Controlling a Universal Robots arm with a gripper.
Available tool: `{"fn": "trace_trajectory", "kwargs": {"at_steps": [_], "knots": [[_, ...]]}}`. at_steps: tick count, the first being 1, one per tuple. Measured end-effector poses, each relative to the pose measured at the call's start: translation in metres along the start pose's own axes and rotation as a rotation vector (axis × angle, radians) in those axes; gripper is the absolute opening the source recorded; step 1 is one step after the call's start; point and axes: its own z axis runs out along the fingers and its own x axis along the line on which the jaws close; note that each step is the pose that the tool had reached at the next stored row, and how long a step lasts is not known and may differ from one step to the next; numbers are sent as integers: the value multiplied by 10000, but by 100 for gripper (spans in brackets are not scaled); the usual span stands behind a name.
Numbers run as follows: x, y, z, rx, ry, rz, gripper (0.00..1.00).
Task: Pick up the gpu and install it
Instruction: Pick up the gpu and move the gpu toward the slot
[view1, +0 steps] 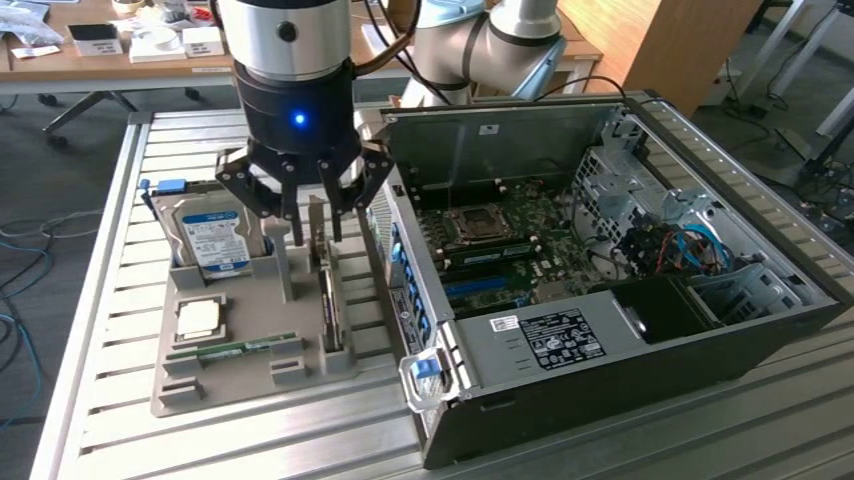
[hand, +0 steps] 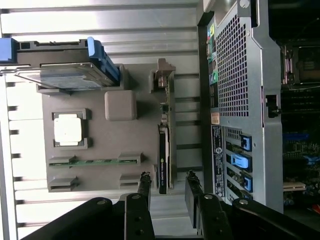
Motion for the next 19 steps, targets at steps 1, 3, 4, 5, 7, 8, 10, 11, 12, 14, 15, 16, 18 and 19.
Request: {"fn": "trace_trajectory", "kwargs": {"at_steps": [1,3,4,5,7,8,10,11,12,14,15,16,18,19], "knots": [[0,-1,8,-1,-1,0,42],[1,-1,28,2,2,0,42],[1,-2,41,2,1,0,42],[2,-3,54,2,1,0,42],[2,-4,79,2,2,-1,42],[2,-5,92,3,2,0,42],[3,-6,119,2,2,0,42],[4,-6,131,3,2,0,42],[4,-7,143,3,2,0,42],[4,-8,165,3,2,0,42],[4,-8,177,3,1,0,42],[5,-9,187,3,2,0,42],[5,-9,199,4,3,0,42],[5,-9,198,4,4,0,42]]}}
